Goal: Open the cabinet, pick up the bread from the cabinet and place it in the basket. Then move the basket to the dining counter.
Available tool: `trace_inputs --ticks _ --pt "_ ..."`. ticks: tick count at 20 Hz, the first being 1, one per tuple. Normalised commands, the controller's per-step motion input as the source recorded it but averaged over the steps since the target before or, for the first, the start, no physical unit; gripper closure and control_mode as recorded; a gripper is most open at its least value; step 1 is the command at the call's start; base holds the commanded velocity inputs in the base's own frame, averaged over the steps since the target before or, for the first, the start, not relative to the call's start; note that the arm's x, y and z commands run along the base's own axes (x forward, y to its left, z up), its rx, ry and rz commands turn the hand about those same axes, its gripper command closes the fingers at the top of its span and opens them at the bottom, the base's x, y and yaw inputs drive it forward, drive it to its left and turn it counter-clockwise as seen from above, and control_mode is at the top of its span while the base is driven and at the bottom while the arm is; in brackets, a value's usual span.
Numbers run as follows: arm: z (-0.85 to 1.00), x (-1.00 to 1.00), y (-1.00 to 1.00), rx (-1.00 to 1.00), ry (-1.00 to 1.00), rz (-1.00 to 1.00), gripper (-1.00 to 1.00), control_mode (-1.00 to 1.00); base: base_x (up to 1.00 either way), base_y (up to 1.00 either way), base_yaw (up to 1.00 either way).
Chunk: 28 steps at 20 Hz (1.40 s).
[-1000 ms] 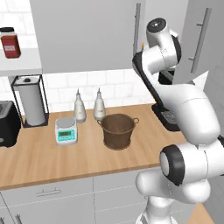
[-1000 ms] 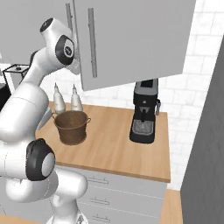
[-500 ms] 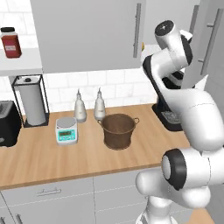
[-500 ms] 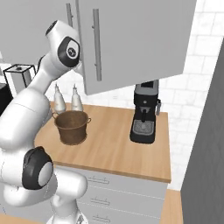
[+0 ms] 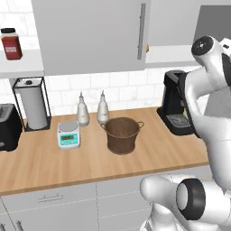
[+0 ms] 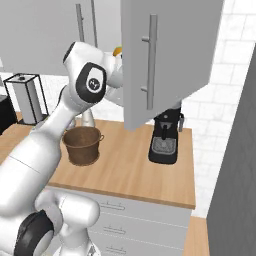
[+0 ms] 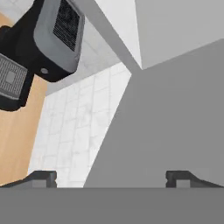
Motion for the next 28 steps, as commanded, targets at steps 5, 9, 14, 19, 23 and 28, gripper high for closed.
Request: trace_inputs --ticks 5,9,14,19,23,28 --pt "0.00 -0.95 -0.93 -0.01 0.00 -0.16 -1.00 -1.00 0.00 0.00 0.00" --pt "0.00 -0.47 -0.84 0.00 0.05 -0.17 -1.00 -1.00 0.00 0.00 0.00" --pt "-0.14 -0.16 0.74 0.05 -0.03 0.19 -1.00 -1.00 0.00 0.00 0.00" --pt "-0.26 -0.02 1.00 0.12 0.00 0.41 -1.00 -1.00 0.00 0.00 0.00" --pt "0.00 -0.02 0.96 0.15 0.00 0.21 -1.00 -1.00 0.00 0.00 0.00" --pt "0.00 0.01 0.22 0.34 -0.01 0.00 -1.00 -1.00 0.00 0.00 0.00"
